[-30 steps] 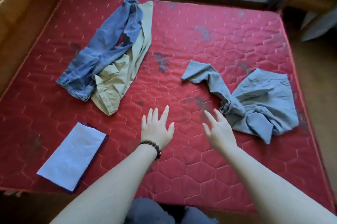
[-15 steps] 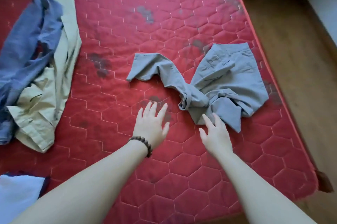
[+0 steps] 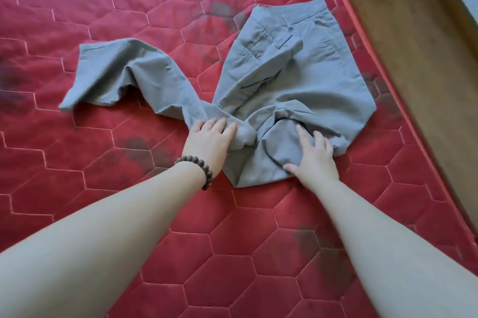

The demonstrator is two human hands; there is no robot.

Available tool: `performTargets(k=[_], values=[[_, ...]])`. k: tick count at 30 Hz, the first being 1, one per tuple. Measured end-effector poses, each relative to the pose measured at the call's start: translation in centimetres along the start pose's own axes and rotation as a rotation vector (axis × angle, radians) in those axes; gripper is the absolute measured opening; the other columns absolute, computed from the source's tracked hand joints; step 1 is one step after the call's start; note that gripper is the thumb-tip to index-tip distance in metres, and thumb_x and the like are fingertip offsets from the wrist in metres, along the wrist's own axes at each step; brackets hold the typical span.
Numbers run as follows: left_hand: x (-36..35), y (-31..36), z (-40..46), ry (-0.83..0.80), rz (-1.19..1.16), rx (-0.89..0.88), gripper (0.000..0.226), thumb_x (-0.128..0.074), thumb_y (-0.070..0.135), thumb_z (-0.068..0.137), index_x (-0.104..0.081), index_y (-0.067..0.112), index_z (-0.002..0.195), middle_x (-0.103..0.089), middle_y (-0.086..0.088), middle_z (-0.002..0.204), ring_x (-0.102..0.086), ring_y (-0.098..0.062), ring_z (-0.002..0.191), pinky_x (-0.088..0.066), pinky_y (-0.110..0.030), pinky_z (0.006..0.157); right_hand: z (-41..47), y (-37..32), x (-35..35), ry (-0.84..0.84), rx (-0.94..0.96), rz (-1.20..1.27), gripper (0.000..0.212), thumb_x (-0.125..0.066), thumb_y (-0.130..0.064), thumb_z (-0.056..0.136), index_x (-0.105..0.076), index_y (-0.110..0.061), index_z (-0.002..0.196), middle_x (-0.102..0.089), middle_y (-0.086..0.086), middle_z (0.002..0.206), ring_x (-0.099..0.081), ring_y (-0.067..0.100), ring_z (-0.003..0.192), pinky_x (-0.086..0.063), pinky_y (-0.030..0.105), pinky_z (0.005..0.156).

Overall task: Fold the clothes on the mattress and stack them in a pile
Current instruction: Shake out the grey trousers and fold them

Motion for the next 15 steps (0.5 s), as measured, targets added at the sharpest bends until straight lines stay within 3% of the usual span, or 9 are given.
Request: performTargets(k=[3, 6, 10, 15], values=[[-0.5, -0.5, 0.4, 0.022, 0.026, 0.019, 0.021, -0.044, 0.016, 0.094, -0.055, 0.025, 0.109, -0.061, 0.002, 0.112, -0.055, -0.022, 0.107, -0.029, -0.033, 0.096, 0.4, -0.9, -0.5, 0.161, 0.092, -0.033, 0.052, -0.062, -0.024, 0.087, -0.046, -0.024, 0.137, -0.047, 0.010, 0.128, -0.036, 0.032, 0.119, -0.038, 0.039, 0.095], [-0.8, -1.2, -0.5, -0.007, 0.011, 0.055, 0.022, -0.042, 0.014, 0.094, -0.060, 0.025, 0.095, -0.063, 0.003, 0.095, -0.057, -0.021, 0.096, -0.029, -0.032, 0.093, -0.9, -2.2, -1.6, 0.200, 0.132, -0.019, 0.026, -0.051, -0.016, 0.093, -0.062, -0.017, 0.117, -0.054, 0.011, 0.109, -0.045, 0.031, 0.106, -0.044, 0.040, 0.081], [-1.5, -2.3, -3.9, -0.071, 0.030, 0.090, 0.021, -0.042, 0.020, 0.096, -0.062, 0.027, 0.094, -0.063, 0.005, 0.093, -0.058, -0.019, 0.096, -0.028, -0.031, 0.092, -4.3, -4.3, -3.6, 0.140, 0.199, 0.002, 0.019, -0.051, -0.015, 0.093, -0.064, -0.016, 0.107, -0.056, 0.008, 0.104, -0.050, 0.028, 0.104, -0.044, 0.039, 0.078], [-3.2, -5.4, -11.7, -0.178, 0.028, 0.158, 0.027, -0.041, 0.012, 0.091, -0.062, 0.027, 0.094, -0.063, 0.004, 0.092, -0.057, -0.018, 0.098, -0.027, -0.030, 0.098, -10.8, -7.7, -7.2, 0.031, 0.284, -0.043, 0.019, -0.046, -0.021, 0.096, -0.062, -0.019, 0.105, -0.056, 0.002, 0.103, -0.051, 0.023, 0.103, -0.045, 0.037, 0.074]])
Point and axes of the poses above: each hand's wrist, its own z-axis towards the middle knuckle, its own x-axis out of the back of the hand, y = z × x, the point moved 8 cm from there along z, towards the middle knuckle
